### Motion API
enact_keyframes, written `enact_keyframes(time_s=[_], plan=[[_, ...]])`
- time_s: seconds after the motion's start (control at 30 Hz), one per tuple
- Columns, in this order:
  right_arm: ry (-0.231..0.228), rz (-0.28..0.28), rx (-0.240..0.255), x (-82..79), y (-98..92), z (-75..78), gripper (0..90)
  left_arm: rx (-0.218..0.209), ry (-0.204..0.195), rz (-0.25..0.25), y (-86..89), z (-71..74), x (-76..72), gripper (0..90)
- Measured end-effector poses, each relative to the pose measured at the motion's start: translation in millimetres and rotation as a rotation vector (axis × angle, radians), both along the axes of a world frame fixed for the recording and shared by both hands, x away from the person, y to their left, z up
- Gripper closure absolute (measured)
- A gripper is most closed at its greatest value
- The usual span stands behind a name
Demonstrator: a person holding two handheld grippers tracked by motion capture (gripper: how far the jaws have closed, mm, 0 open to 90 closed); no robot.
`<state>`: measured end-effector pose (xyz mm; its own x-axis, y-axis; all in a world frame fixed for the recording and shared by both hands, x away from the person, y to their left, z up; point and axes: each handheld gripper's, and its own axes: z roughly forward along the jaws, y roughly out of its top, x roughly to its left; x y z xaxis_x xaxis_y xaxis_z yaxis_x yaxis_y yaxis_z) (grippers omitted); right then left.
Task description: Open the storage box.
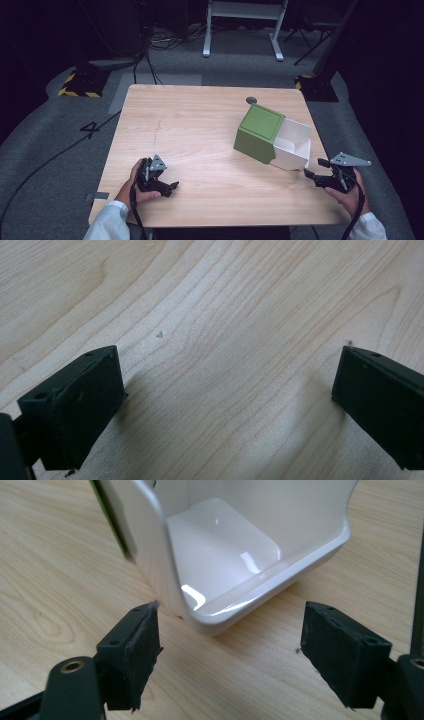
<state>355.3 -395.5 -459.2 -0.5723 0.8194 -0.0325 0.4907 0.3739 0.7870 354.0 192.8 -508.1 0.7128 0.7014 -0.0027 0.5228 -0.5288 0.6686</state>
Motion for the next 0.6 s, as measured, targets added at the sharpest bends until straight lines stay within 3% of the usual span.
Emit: enact_keyframes(time_s=[0.3, 0.6], plan=[[0.017, 0.052, -0.037, -7.2, 5.2, -14.1, 22.7, -0.001, 0.001, 0.005, -0.2, 0.0, -0.4, 0.6], [0.039, 0.072, -0.034, -11.6, 3.5, -28.4, 22.5, -0.005, 0.003, 0.008, -0.4, -0.2, -0.6, 0.5]])
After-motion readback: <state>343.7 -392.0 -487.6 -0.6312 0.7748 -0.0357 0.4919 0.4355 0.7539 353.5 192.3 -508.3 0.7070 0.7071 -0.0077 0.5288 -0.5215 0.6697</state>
